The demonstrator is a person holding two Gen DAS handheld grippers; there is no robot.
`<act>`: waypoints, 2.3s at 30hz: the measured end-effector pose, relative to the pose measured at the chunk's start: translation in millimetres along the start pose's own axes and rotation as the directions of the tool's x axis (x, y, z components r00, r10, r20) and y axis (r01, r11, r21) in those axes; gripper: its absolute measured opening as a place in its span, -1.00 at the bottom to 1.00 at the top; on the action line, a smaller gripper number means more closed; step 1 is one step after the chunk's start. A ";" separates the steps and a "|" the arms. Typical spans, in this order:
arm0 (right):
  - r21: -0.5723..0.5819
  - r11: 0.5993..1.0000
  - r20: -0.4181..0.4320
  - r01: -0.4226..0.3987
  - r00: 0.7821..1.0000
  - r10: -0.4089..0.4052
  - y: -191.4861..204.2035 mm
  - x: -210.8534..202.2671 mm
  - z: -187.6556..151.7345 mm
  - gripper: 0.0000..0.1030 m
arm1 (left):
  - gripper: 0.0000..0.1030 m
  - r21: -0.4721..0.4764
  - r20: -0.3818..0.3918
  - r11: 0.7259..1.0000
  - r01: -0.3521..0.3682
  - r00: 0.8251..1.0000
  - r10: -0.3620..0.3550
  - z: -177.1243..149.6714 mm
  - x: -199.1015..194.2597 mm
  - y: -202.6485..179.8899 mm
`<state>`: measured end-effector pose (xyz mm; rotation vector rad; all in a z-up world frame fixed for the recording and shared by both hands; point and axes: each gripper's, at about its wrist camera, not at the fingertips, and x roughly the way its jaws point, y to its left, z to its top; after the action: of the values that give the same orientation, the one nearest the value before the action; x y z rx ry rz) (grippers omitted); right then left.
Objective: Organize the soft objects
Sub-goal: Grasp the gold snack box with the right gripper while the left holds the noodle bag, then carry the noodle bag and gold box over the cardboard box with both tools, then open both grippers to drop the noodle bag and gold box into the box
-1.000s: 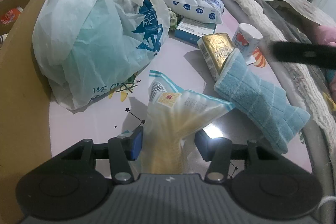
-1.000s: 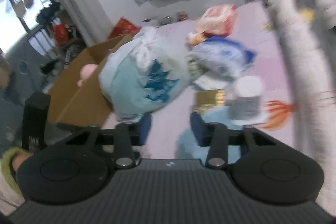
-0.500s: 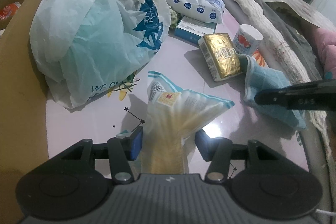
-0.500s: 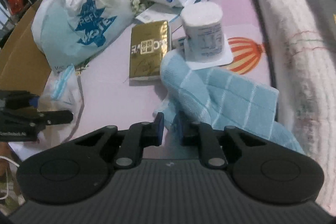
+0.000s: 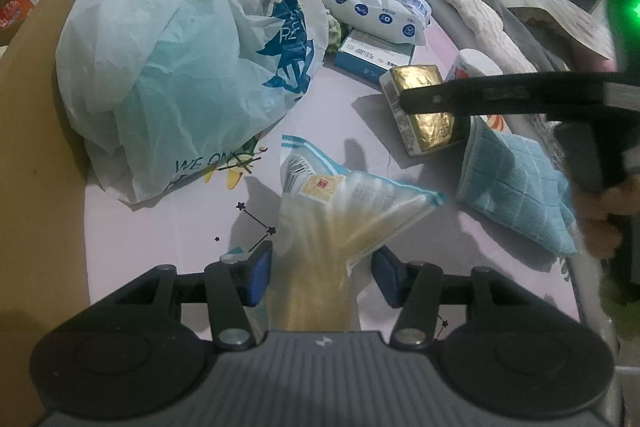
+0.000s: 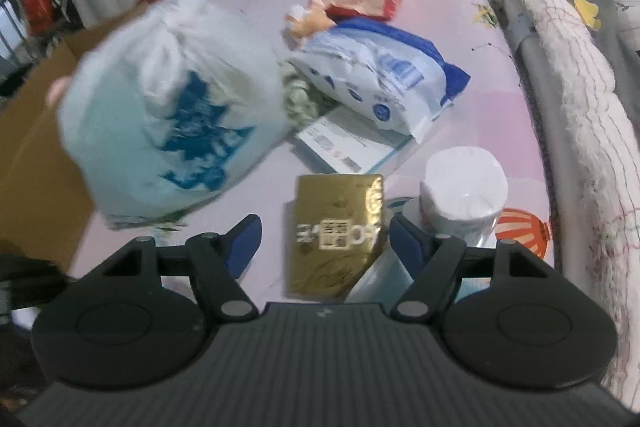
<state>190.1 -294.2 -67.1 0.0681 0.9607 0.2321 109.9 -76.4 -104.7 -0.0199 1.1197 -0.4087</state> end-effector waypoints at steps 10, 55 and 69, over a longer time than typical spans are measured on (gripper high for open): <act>-0.017 0.998 -0.015 0.054 0.998 -0.055 1.5 37.3 -1.1 0.02 | 0.02 0.001 0.001 1.000 -0.005 1.000 0.005 0.0 0.8 0.7; -0.051 0.831 0.054 -0.554 0.829 0.556 249.9 -59.3 113.5 0.01 | 0.00 -0.301 0.216 0.880 -0.367 0.873 0.438 22.8 -181.1 221.8; -0.037 0.951 -0.350 -0.308 0.895 0.277 358.1 110.8 137.1 0.04 | 0.11 -0.138 -0.050 0.830 -0.540 0.841 0.539 52.0 -81.2 272.5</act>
<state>303.9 85.5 -20.3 0.0907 1.2848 0.5821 209.5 192.8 -70.6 0.1684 1.1083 0.1854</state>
